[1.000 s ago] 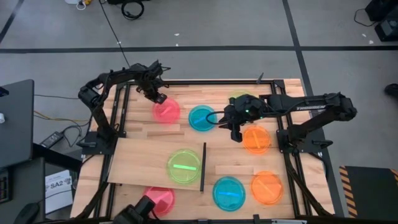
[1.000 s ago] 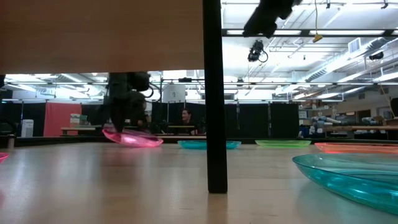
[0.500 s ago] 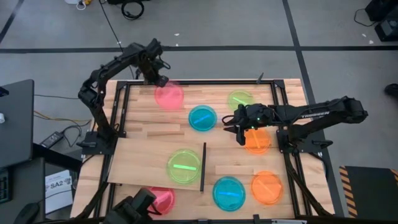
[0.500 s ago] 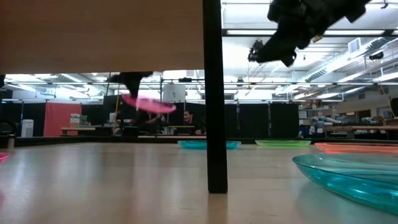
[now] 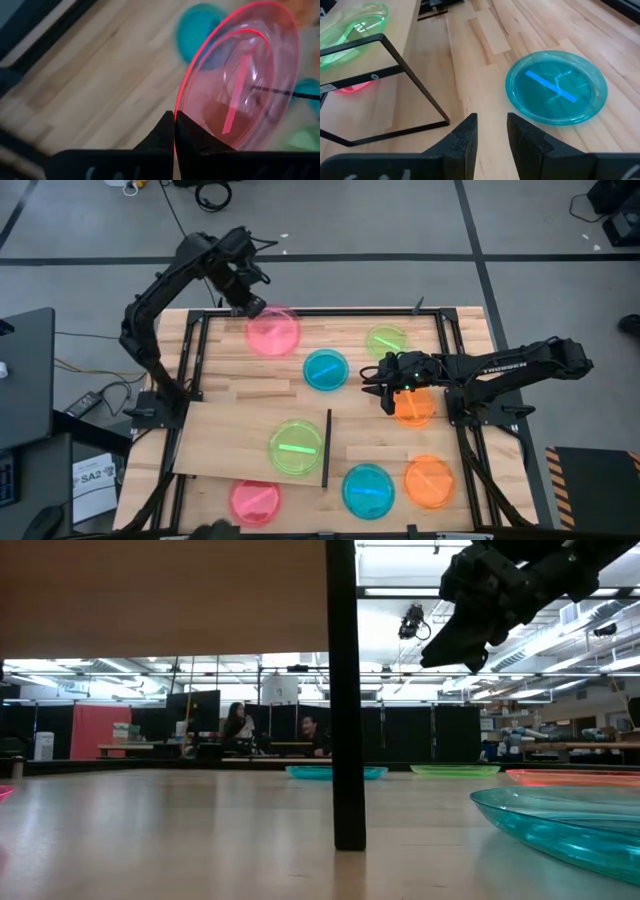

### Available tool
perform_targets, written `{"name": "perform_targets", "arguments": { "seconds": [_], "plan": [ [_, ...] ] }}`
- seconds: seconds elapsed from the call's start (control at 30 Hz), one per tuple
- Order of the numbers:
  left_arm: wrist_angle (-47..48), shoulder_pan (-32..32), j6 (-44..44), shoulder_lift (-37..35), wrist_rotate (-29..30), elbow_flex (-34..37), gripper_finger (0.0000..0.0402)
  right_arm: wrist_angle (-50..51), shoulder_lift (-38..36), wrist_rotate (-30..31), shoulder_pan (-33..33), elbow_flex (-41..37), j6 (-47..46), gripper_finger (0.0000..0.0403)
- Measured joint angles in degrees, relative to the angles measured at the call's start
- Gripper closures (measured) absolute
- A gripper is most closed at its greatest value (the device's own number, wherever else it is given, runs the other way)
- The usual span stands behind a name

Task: Place and stack plates onto a shelf
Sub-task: Put the top red plate on the shelf

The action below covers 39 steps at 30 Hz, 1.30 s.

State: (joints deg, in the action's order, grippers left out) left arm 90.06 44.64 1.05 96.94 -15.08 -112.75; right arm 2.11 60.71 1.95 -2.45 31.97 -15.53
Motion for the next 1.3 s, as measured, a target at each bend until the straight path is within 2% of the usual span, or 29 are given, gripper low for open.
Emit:
{"name": "perform_targets", "arguments": {
  "seconds": [0.27, 0.43, 0.83, 0.97, 1.17, 1.3],
  "plan": [
    [0.0, -8.6, 5.8, -9.3, -1.4, 0.7, 0.0398, -0.4, 0.0, 0.0, 0.0, 0.0, 0.0, 0.0291],
    [0.0, -15.1, 14.1, -15.0, -0.8, 0.7, 0.0398, -0.6, 0.0, 0.0, 0.0, 0.0, 0.0, 0.0291],
    [-0.1, -35.8, 38.4, -24.0, 11.8, 1.0, 0.0398, -1.2, 0.0, 0.0, 0.0, 0.0, 0.2, 0.0291],
    [-0.1, -42.3, 46.4, -27.4, 12.8, 8.1, 0.0398, -1.2, 0.0, 0.0, 0.0, 0.0, 0.2, 0.0291],
    [0.0, -49.9, 56.5, -33.2, 8.0, 23.4, 0.0398, -1.2, 0.0, 0.0, 0.0, 0.0, 0.1, 0.0291],
    [0.0, -53.6, 62.3, -36.6, 6.0, 30.9, 0.0398, -1.5, 0.0, 0.0, 0.0, 0.0, 0.1, 0.0291]
  ]
}}
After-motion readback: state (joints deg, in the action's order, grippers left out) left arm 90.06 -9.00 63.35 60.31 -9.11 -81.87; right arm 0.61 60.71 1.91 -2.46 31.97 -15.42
